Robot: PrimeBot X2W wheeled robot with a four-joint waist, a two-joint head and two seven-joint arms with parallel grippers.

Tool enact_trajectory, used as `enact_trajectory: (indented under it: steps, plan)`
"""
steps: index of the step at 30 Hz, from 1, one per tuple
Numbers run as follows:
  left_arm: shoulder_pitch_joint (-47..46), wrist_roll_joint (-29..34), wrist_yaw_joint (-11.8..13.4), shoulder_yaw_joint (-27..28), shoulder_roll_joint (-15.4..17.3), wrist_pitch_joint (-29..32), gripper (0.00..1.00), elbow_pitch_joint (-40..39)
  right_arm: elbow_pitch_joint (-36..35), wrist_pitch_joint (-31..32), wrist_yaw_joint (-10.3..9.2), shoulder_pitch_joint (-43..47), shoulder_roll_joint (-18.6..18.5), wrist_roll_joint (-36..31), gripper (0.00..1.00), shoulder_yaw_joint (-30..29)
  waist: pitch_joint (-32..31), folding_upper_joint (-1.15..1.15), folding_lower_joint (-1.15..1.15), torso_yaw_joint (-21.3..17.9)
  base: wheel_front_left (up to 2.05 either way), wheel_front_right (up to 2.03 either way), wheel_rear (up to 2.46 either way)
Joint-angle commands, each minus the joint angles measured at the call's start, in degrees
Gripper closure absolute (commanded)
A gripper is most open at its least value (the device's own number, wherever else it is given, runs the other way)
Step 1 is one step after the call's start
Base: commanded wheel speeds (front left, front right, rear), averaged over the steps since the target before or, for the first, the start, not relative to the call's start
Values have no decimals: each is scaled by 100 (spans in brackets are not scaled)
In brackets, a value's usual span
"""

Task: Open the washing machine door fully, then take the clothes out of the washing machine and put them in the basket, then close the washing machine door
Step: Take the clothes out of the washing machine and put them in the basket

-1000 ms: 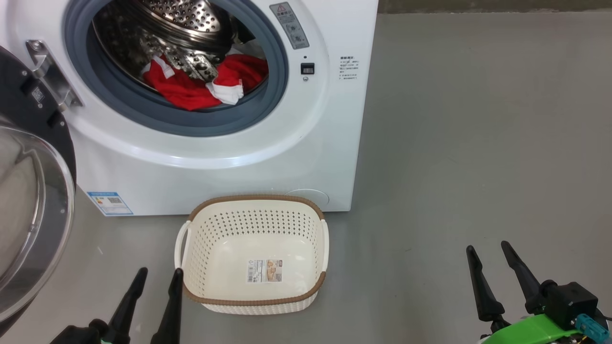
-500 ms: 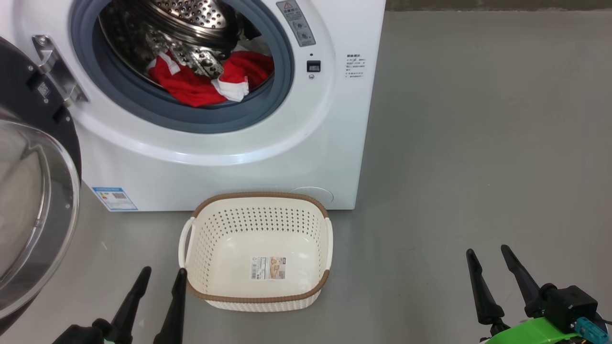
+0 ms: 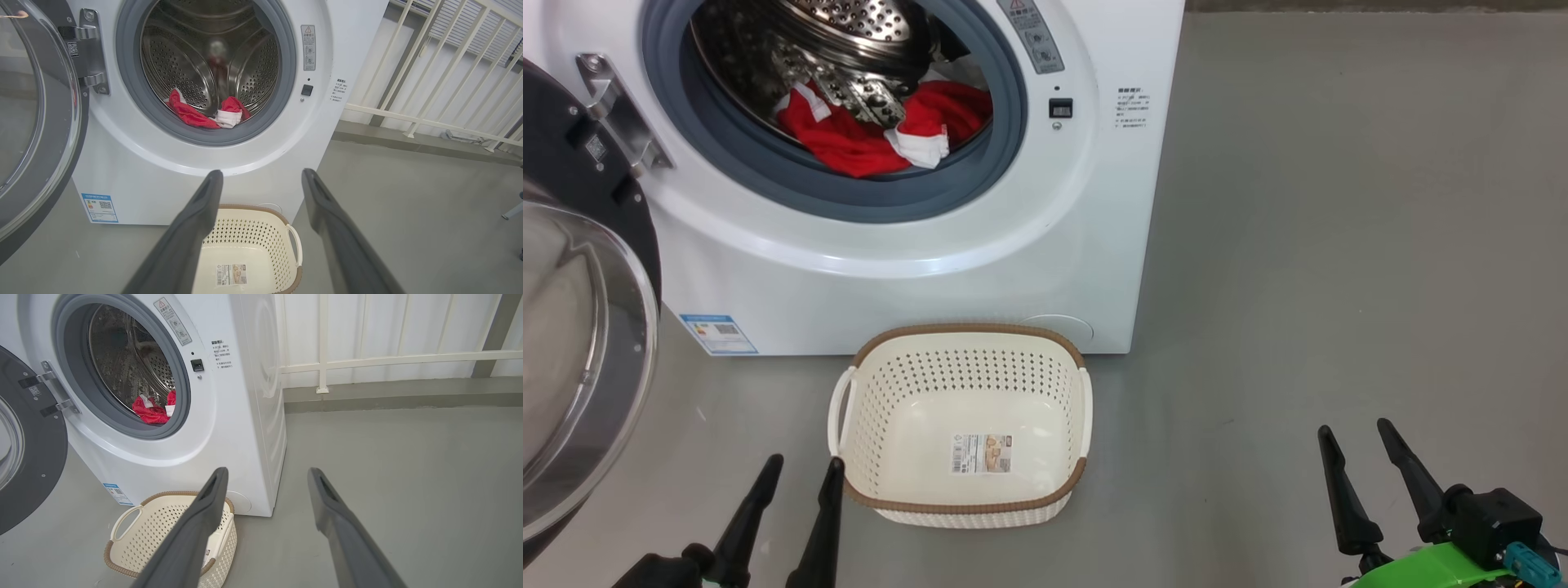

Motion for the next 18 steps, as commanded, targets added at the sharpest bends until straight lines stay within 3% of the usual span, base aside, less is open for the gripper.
enact_trajectory:
  steps: [1, 18]
  plan:
    - [-189, 10, 8, 182, 114, -29, 0, -142, -136, -54, 26, -140, -54, -26, 0, 138, 14, 0, 0, -1, 16, -16, 0]
    - [-324, -78, 8, 159, 159, -29, 0, -109, -118, -54, 26, -207, -23, -40, 0, 170, 101, 0, 0, 11, 92, -92, 0]
